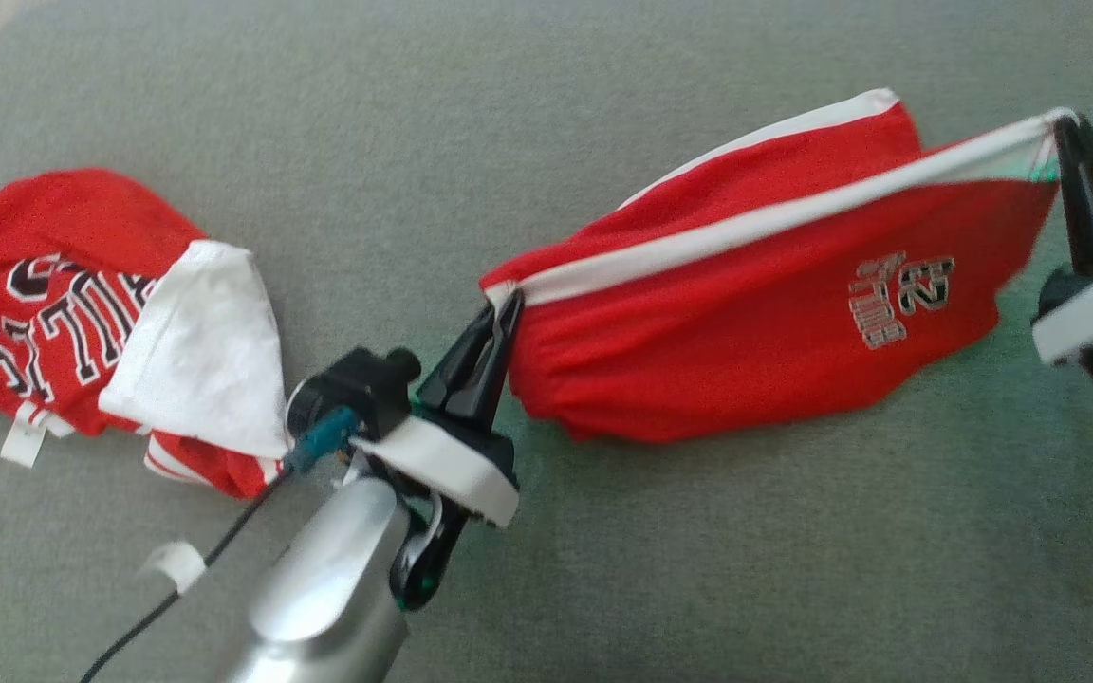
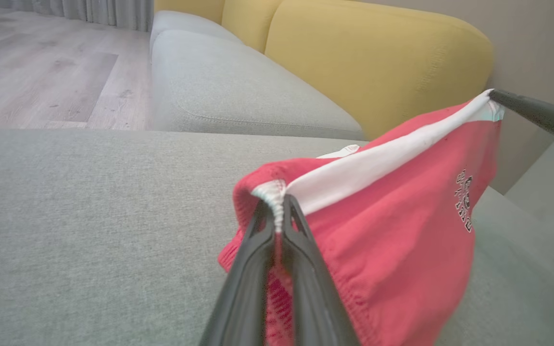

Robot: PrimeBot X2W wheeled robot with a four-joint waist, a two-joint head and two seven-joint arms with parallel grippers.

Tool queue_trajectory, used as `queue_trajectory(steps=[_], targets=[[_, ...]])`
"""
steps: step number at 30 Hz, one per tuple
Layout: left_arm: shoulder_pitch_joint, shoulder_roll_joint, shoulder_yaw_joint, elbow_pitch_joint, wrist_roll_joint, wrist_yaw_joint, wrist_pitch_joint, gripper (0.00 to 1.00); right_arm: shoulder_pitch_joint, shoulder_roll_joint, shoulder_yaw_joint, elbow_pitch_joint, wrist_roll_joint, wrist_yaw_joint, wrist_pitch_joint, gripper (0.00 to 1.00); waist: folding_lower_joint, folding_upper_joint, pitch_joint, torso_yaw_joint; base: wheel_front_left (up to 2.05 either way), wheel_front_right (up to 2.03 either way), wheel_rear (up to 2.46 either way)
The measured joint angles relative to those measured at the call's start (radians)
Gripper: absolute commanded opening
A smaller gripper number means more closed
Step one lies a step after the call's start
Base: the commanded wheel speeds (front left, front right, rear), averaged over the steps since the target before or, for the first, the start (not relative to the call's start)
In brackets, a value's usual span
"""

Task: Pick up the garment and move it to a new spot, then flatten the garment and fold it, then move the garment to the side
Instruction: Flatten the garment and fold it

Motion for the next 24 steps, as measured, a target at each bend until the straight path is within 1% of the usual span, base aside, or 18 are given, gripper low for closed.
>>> queue_trajectory(steps=[4,8,12,13,14,15,16,17,22,23,24], targets=[[-0.069,-0.018,-0.006,0.065,-0.052,-0.008,-0.014,0.0,-0.121,-0.013,0.06,0.135,0.0,0.0,-0.011,0.0,0.0,0.0,0.04,0.027,0.0,0.0,0.0],[-0.146,-0.023,-0.018,0.141,-0.093,-0.008,-0.028,0.0,-0.221,-0.016,0.12,0.248,0.001,0.0,-0.025,0.0,0.0,0.0,0.079,0.046,0.0,0.0,0.0],[-0.212,-0.028,-0.054,0.201,-0.126,-0.009,-0.044,0.0,-0.311,-0.015,0.163,0.351,0.001,0.0,-0.049,0.0,-0.0001,0.0,0.112,0.057,0.0,0.0,0.0],[-0.222,-0.029,-0.066,0.212,-0.136,-0.009,-0.05,0.12,-0.329,-0.013,0.172,0.375,0.001,0.0,-0.056,0.0,-0.0001,0.0,0.118,0.059,0.0,0.0,0.0],[-0.231,-0.028,-0.078,0.222,-0.147,-0.009,-0.054,0.34,-0.344,-0.01,0.183,0.397,0.002,0.0,-0.067,0.31,-0.0001,0.0,0.123,0.06,0.0,0.0,0.0],[-0.237,-0.029,-0.086,0.231,-0.158,-0.009,-0.06,0.71,-0.355,-0.008,0.197,0.414,0.009,0.0,-0.078,0.85,-0.0001,0.0,0.126,0.06,0.0,0.0,0.0],[-0.241,-0.03,-0.095,0.24,-0.169,-0.009,-0.063,0.92,-0.364,-0.006,0.208,0.428,0.013,0.0,-0.096,1.0,-0.0001,0.0,0.127,0.059,0.0,0.0,0.0],[-0.246,-0.029,-0.106,0.251,-0.177,-0.009,-0.067,1.0,-0.371,-0.004,0.217,0.44,0.013,0.0,-0.118,1.0,-0.0001,0.0,0.127,0.058,0.0,0.0,0.0],[-0.252,-0.031,-0.138,0.283,-0.195,-0.007,-0.083,1.0,-0.374,-0.003,0.262,0.467,0.052,0.0,-0.203,1.0,-0.0003,0.0,0.111,0.058,0.0,0.0,0.0],[-0.251,-0.031,-0.138,0.283,-0.195,-0.002,-0.088,1.0,-0.37,-0.003,0.27,0.466,0.062,0.0,-0.213,1.0,-0.0003,0.0,0.105,0.058,0.0,0.0,0.0],[-0.251,-0.031,-0.136,0.282,-0.188,0.013,-0.089,1.0,-0.361,-0.005,0.277,0.459,0.07,0.0,-0.22,1.0,-0.0003,0.0,0.1,0.057,0.0,0.0,0.0]])
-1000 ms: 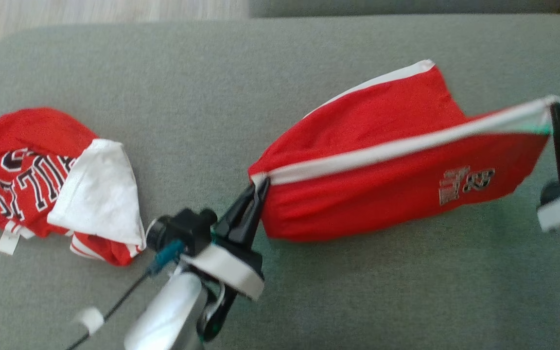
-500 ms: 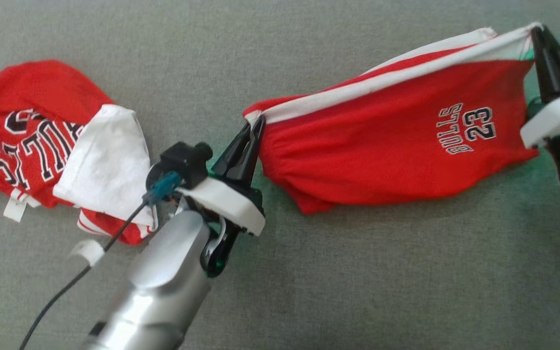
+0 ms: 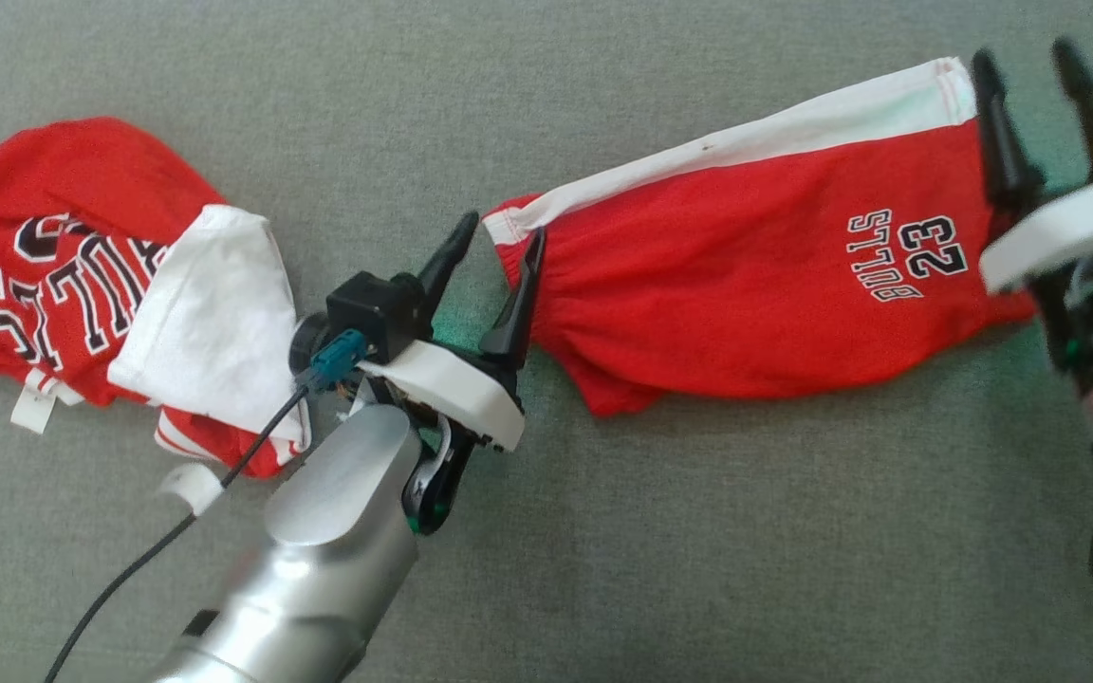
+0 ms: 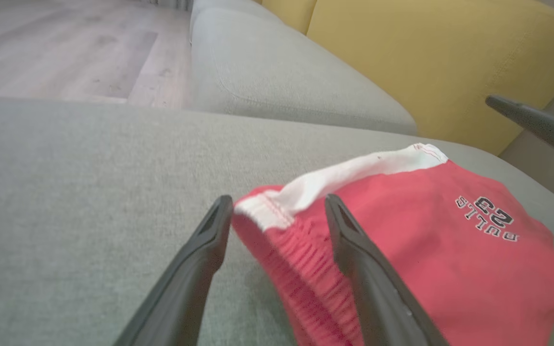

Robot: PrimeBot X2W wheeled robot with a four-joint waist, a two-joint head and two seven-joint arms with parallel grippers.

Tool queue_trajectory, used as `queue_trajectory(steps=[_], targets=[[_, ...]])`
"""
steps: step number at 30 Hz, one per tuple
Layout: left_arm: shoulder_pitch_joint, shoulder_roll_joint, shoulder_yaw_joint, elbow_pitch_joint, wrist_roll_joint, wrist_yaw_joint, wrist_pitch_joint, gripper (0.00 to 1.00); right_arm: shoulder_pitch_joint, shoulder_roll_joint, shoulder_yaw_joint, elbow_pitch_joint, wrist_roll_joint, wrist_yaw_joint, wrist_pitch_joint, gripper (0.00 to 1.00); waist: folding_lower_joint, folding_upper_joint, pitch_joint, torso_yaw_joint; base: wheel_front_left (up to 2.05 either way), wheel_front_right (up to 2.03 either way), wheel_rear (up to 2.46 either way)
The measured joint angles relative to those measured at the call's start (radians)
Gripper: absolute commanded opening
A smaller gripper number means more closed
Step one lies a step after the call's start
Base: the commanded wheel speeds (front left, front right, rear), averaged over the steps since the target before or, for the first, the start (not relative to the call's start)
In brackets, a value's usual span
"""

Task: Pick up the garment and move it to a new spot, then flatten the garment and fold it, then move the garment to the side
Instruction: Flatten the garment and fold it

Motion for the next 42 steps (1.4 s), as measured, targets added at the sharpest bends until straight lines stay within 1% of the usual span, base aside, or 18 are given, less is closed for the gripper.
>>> queue_trajectory(steps=[2,6,8,11,13,16,20,24,25,26,27,29,34,39,42], targets=[[0.009,0.0,0.023,-0.033,0.032,0.033,0.0,1.0,0.037,-0.006,0.017,-0.023,0.026,0.0,-0.005,1.0,0.0,0.0,-0.01,-0.004,0.0,0.0,0.0],[0.08,0.0,0.103,-0.172,0.144,0.103,-0.003,1.0,0.148,-0.018,0.038,-0.047,0.068,0.0,0.002,1.0,-0.0001,0.0,-0.022,-0.013,0.0,0.0,0.0],[0.147,0.0,0.137,-0.231,0.182,0.12,-0.003,1.0,0.182,-0.026,0.036,-0.046,0.081,0.0,0.01,1.0,-0.0001,0.0,-0.024,-0.013,0.0,0.0,0.0],[0.25,0.001,0.195,-0.321,0.245,0.153,-0.003,1.0,0.182,-0.03,0.011,-0.025,0.089,0.0,0.021,1.0,0.0,0.0,-0.023,-0.003,0.0,0.0,0.0],[0.301,0.003,0.234,-0.401,0.295,0.181,-0.003,1.0,0.162,-0.03,-0.007,0.008,0.088,0.0,0.037,1.0,-0.0001,0.0,-0.023,0.008,0.0,0.0,0.0],[0.358,0.003,0.269,-0.531,0.351,0.221,-0.005,1.0,0.12,-0.03,-0.037,0.09,0.084,0.0,0.063,1.0,0.0,0.0,-0.024,0.036,0.0,0.0,0.0],[0.45,0.003,0.268,-0.681,0.392,0.288,-0.008,1.0,0.091,-0.03,-0.07,0.212,0.072,0.0,0.079,1.0,0.0,0.0,-0.027,0.088,0.0,0.0,0.0],[0.545,0.005,0.254,-0.761,0.437,0.344,-0.008,1.0,0.088,-0.028,-0.094,0.291,0.089,0.0,0.082,1.0,-0.0001,0.0,-0.038,0.145,0.0,0.0,0.0],[0.566,0.006,0.253,-0.773,0.444,0.353,-0.008,1.0,0.086,-0.028,-0.099,0.304,0.091,0.0,0.082,0.8,-0.0001,0.0,-0.043,0.157,0.0,0.0,0.0],[0.584,0.007,0.251,-0.783,0.452,0.363,-0.008,1.0,0.086,-0.028,-0.102,0.316,0.094,0.0,0.082,0.21,-0.0001,0.0,-0.048,0.168,0.0,0.0,0.0],[0.599,0.008,0.25,-0.788,0.461,0.371,-0.008,1.0,0.086,-0.026,-0.101,0.326,0.096,0.0,0.082,0.0,-0.0001,0.0,-0.054,0.177,0.0,0.0,0.0],[0.62,0.008,0.246,-0.794,0.475,0.384,-0.008,1.0,0.087,-0.017,-0.099,0.344,0.097,0.0,0.082,0.0,-0.0001,0.0,-0.07,0.188,0.0,0.0,0.0],[0.643,0.009,0.242,-0.792,0.494,0.393,-0.008,1.0,0.088,-0.004,-0.099,0.366,0.11,0.0,0.061,0.0,-0.0001,0.0,-0.095,0.186,0.0,0.0,0.0],[0.646,0.01,0.24,-0.779,0.52,0.388,-0.008,1.0,0.092,-0.02,-0.102,0.374,0.116,0.0,0.03,0.0,0.0,0.0,-0.109,0.134,0.0,0.0,0.0],[0.652,0.01,0.255,-0.767,0.529,0.384,-0.008,1.0,0.105,-0.056,-0.107,0.374,0.117,0.0,0.02,0.0,0.0,0.0,-0.118,0.09,0.0,0.0,0.0]])
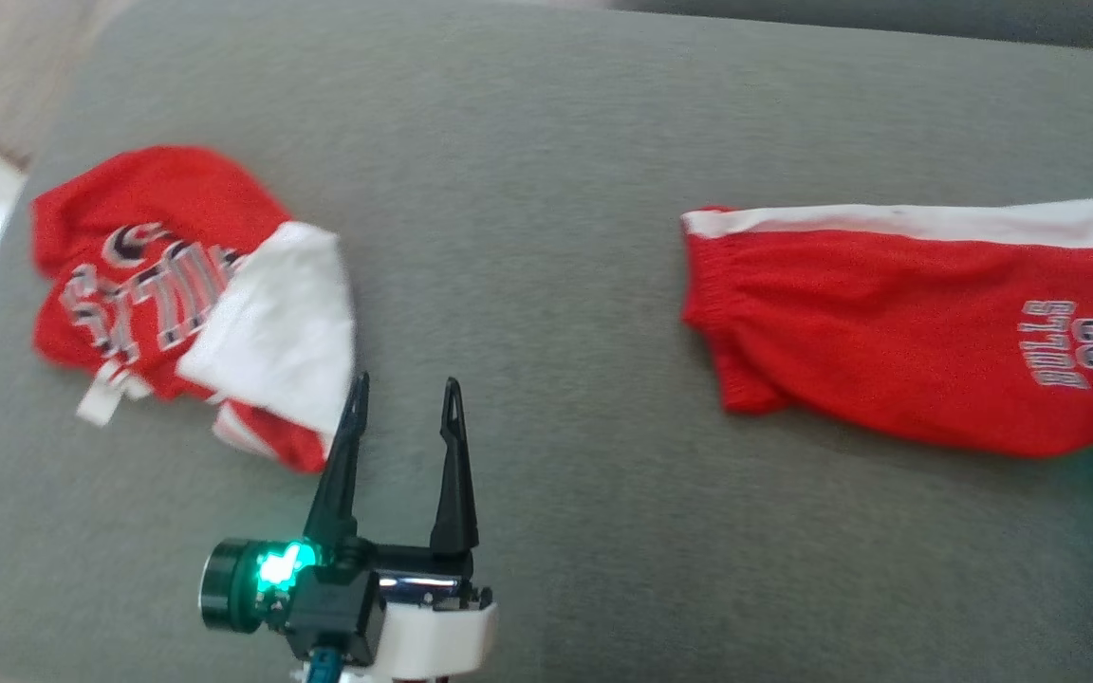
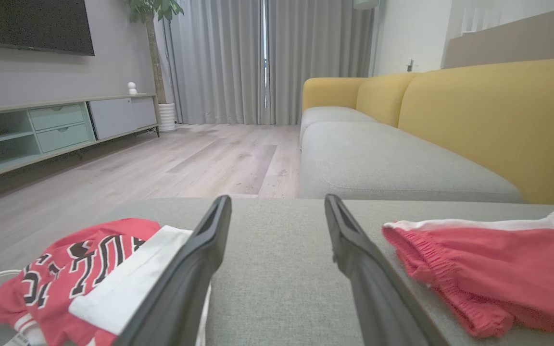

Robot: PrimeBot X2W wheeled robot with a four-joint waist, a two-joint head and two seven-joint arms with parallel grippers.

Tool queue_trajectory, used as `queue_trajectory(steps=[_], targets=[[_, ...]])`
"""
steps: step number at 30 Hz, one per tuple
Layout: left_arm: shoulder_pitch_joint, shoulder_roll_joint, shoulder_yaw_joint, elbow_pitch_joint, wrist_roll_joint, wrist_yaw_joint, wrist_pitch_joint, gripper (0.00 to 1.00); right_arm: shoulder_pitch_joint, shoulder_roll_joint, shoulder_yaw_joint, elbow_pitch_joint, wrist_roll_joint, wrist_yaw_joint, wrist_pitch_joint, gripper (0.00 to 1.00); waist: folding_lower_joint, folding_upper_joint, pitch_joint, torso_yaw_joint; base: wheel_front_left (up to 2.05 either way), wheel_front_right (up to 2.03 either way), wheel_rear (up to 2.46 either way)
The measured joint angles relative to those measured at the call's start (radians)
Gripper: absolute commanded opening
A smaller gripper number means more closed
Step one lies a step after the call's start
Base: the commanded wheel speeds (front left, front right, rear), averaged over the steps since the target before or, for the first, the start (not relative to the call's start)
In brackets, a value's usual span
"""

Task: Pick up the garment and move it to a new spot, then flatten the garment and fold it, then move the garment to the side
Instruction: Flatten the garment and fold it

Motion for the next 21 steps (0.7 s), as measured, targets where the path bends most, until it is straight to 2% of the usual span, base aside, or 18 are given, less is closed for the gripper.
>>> queue_trajectory(steps=[5,9,16,21], targets=[[0.008,0.0,0.015,0.031,0.019,-0.007,0.0,1.0,0.005,-0.07,-0.003,-0.005,0.007,0.0,-0.008,0.0,0.0,0.0,-0.012,-0.085,0.0,0.0,0.0],[0.008,0.0,0.03,0.055,0.03,-0.018,0.0,1.0,-0.001,-0.097,0.0,-0.013,0.007,0.0,-0.01,0.0,0.0,0.0,-0.017,-0.149,0.0,0.0,0.0],[0.006,0.0,0.03,0.1,0.038,-0.044,0.0,1.0,-0.05,-0.082,0.019,-0.07,-0.005,0.0,-0.021,0.0,0.0,0.0,-0.034,-0.213,0.0,0.0,0.0],[0.007,0.0,0.029,0.133,0.037,-0.051,0.0,1.0,-0.059,-0.015,0.056,-0.172,-0.02,0.0,-0.02,0.0,0.0,0.0,-0.064,-0.214,0.0,0.0,0.0]])
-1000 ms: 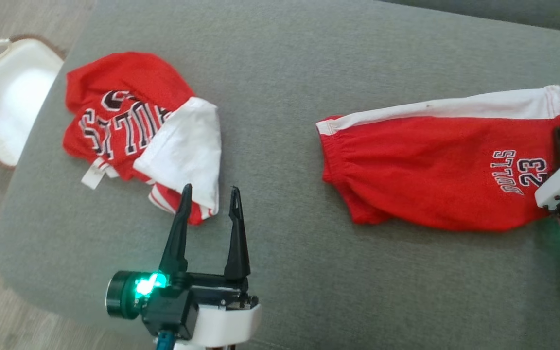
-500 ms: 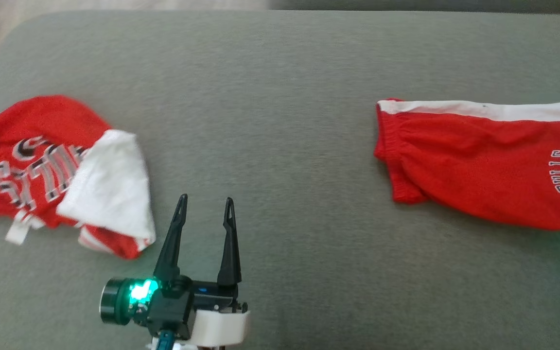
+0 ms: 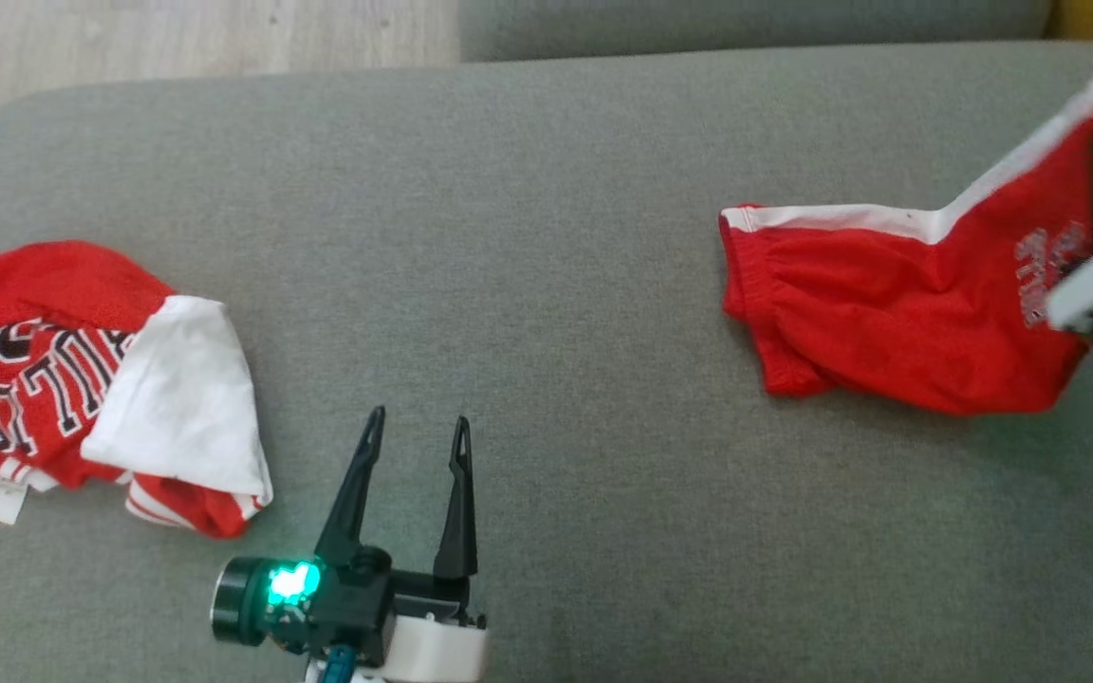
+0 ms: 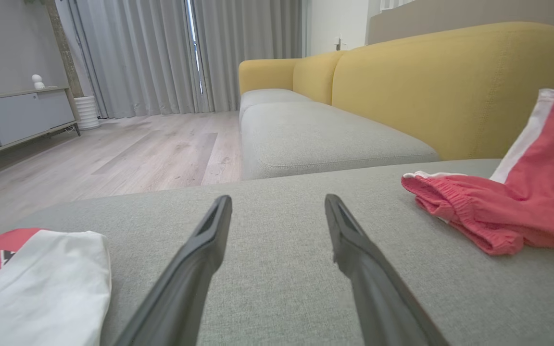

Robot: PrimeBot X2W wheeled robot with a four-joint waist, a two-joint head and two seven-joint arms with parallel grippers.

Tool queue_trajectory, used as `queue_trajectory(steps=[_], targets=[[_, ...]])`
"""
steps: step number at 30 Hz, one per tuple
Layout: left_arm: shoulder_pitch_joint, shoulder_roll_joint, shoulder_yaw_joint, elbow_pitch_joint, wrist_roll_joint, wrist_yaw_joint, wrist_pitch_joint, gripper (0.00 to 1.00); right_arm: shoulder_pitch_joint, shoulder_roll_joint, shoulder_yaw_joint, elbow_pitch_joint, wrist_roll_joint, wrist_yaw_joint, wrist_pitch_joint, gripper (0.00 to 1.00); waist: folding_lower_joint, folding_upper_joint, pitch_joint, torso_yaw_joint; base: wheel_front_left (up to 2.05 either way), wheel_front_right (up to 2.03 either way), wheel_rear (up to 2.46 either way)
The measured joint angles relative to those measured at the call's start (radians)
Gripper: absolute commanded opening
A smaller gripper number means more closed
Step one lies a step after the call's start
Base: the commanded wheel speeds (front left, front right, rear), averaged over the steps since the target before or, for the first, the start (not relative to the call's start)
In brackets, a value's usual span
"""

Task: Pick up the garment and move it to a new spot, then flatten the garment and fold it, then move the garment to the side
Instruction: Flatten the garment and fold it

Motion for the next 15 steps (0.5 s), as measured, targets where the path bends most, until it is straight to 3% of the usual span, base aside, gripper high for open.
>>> queue_trajectory(steps=[9,15], targets=[[0.012,0.0,-0.026,0.031,-0.011,-0.011,0.0,1.0,0.039,0.139,0.04,-0.195,-0.069,0.0,0.075,0.0,-0.0001,0.0,-0.038,0.048,0.0,0.0,0.0],[0.018,0.0,-0.044,0.046,-0.037,-0.011,0.0,1.0,0.116,0.249,0.056,-0.212,-0.138,0.0,0.133,0.0,0.0,0.0,-0.031,0.093,0.0,0.0,0.0]])
